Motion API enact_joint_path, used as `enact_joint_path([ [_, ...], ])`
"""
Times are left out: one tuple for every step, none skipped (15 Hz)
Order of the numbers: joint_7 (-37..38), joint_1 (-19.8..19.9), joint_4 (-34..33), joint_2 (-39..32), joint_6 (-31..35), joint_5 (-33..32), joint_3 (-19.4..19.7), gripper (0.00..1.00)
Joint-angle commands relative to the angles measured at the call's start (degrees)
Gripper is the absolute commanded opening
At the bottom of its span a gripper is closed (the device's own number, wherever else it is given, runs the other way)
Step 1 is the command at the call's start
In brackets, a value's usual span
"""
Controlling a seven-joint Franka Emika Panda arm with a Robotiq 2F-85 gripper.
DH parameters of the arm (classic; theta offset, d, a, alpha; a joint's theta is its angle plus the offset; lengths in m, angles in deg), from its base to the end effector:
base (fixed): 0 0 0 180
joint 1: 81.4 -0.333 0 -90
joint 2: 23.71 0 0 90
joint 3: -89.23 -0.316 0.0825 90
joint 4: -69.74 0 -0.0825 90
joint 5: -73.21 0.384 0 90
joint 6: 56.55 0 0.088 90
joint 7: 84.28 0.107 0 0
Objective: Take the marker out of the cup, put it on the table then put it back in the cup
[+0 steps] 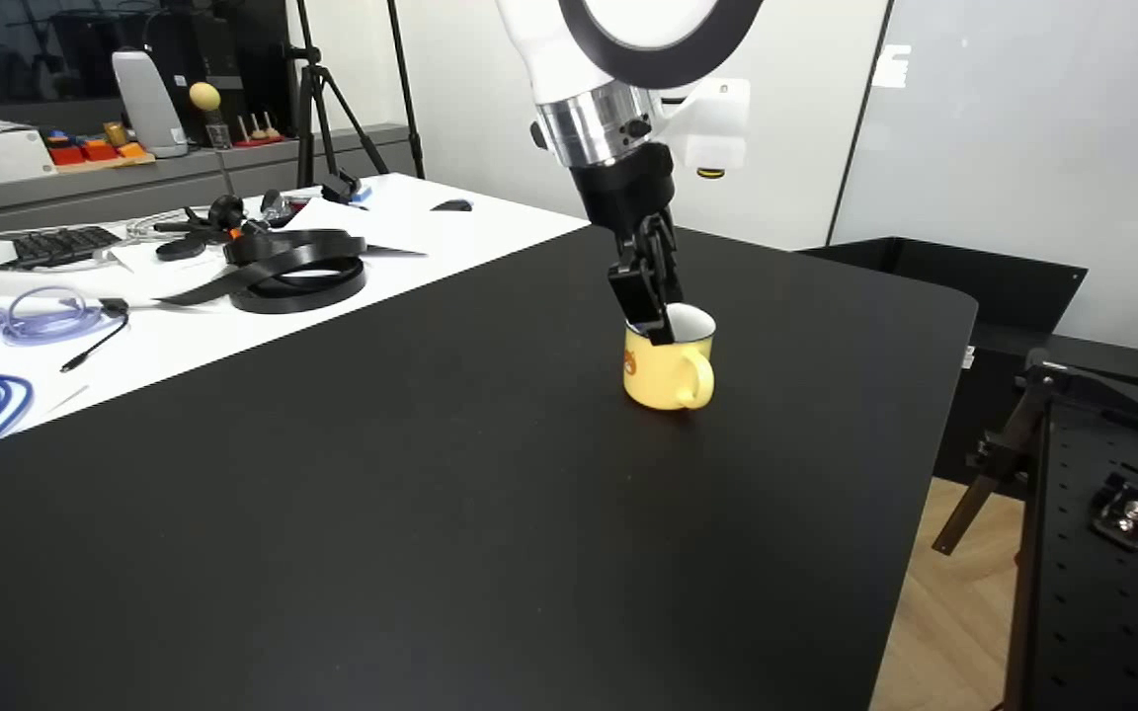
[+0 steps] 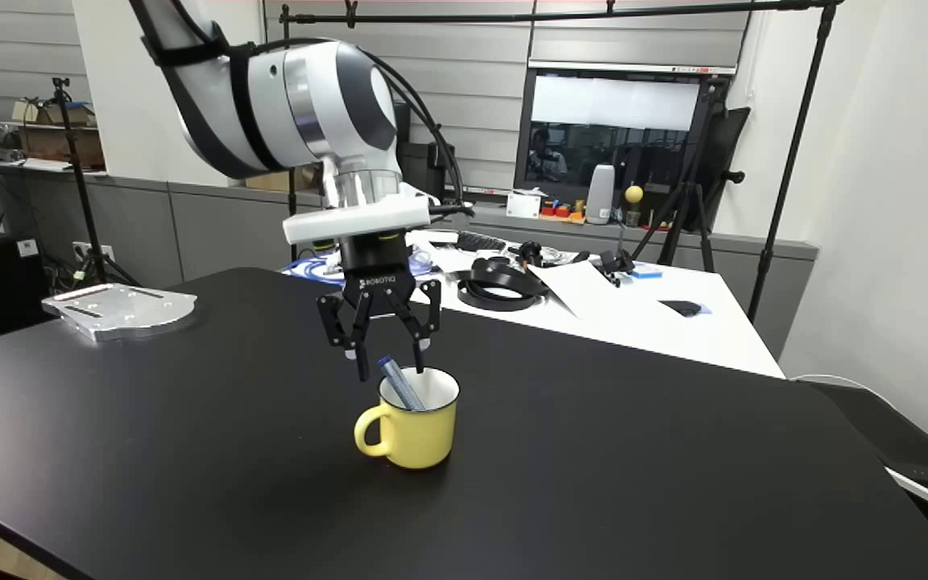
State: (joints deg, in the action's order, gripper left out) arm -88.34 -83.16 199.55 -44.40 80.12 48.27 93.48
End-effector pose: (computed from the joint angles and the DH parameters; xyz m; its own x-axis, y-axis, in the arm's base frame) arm 0.5098 -0.0277 0.1820 0.8973 0.3281 -0.2953 0.3962 -0.8935 0.2113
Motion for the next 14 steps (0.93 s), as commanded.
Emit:
enact_joint_path([
  [0.0, -0.5, -1.1, -0.7, -0.6, -1.4, 0.0, 0.37],
  [-0.1, -0.5, -1.0, -0.6, -0.5, -1.4, -0.1, 0.29],
  [-0.1, -0.6, -1.0, -0.5, -0.6, -1.6, -0.1, 0.23],
  [-0.1, -0.6, -1.0, -0.3, -0.5, -1.8, -0.1, 0.15],
  [-0.1, -0.7, -0.9, -0.1, -0.4, -2.0, 0.0, 0.09],
  [0.0, -0.7, -0.8, 0.0, -0.3, -2.3, 0.1, 0.03],
  [-0.1, -0.7, -0.7, 0.1, -0.2, -2.5, 0.1, 0.00],
  [-0.1, -0.7, -0.7, 0.2, -0.1, -2.6, 0.1, 0.00],
  [-0.2, -0.6, -0.7, 0.2, 0.0, -2.6, 0.1, 0.00],
  [-0.4, -0.6, -0.6, 0.4, 0.0, -2.7, 0.1, 0.00],
  [-0.3, -0.7, -0.6, 0.5, 0.0, -3.0, 0.1, 0.19],
  [-0.3, -0.9, -0.6, 0.7, 0.0, -3.6, 0.1, 0.28],
  [-0.2, -1.0, -0.5, 1.0, 0.1, -4.1, 0.1, 0.33],
  [-0.2, -1.2, -0.6, 1.3, 0.3, -4.4, 0.0, 0.39],
])
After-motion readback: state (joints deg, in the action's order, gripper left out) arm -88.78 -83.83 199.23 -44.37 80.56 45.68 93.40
